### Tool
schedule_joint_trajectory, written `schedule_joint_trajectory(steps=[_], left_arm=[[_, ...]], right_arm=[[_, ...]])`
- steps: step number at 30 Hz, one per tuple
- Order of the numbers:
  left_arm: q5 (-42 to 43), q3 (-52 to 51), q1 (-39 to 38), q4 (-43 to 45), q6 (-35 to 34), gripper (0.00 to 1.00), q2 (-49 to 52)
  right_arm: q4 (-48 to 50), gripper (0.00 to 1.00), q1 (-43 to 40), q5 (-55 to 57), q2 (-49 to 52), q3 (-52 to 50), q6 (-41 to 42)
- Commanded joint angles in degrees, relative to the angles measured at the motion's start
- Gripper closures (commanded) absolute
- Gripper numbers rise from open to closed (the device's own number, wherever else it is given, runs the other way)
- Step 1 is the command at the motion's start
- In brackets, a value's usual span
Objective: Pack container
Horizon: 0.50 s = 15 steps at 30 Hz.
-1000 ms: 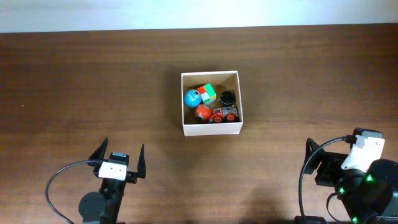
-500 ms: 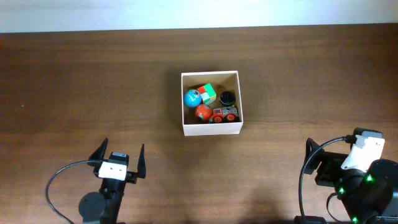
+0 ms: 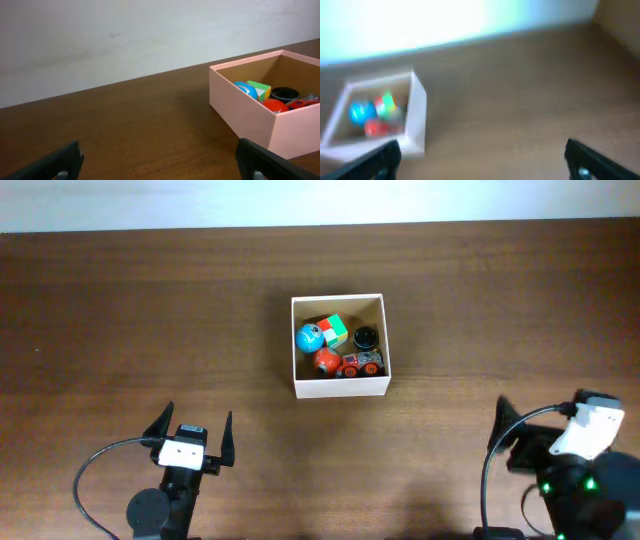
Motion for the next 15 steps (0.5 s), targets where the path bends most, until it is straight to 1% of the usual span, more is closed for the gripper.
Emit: schedule_joint_trajectory(steps=[1,4,9,12,15], left_arm=[[1.05,-0.44,0.24,0.02,0.50,0.01,-0.48],[1.05,-0.44,0.24,0.02,0.50,0.01,-0.48],[1.07,-0.44,0.24,0.02,0.50,0.01,-0.48],[1.05,-0.44,0.24,0.02,0.50,0.01,-0.48],[1.07,-0.44,0.24,0.02,0.50,0.01,-0.48]], right_arm=[[11.28,0.01,-0.42,-2.19,-5.86,-10.03,-3.21],[24.37,0.01,-0.42,-5.92,-9.90,-19.30,-6.36],[43.15,0.01,-0.39,-8.76,-15.17,-33.94,-6.62],[51.34,0.01,-0.35,-9.20,-18.05,-40.83,-6.60],[55.82,0.01,-0.28,-9.81,-21.49,-45.94,-6.62]])
